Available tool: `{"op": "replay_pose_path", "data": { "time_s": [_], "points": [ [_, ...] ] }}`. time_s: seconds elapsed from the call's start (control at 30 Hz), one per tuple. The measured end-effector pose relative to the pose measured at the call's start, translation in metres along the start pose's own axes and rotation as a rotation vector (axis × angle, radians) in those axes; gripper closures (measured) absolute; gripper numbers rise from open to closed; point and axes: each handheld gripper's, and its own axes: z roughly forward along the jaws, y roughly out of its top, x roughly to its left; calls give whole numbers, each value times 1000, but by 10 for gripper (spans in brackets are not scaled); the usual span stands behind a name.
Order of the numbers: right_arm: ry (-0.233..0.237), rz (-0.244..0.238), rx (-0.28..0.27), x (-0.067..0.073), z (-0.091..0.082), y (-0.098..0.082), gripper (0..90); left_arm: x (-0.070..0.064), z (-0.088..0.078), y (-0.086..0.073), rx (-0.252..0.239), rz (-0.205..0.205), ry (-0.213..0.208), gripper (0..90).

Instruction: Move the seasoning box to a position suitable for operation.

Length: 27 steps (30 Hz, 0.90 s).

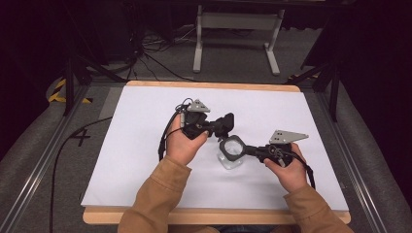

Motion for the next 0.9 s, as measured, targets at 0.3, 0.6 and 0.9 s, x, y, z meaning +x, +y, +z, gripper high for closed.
{"op": "replay_pose_path", "data": {
  "time_s": [0.3,0.6,0.9],
  "points": [
    [-76,44,5,-21,-16,-6,899,-17,-8,5,62,65,-6,744],
    [-54,51,74,-24,5,-18,899,-3,-24,1,42,11,26,735],
    [-42,39,103,-23,17,-22,900,1,-22,-2,53,-9,46,725]
  ]
}}
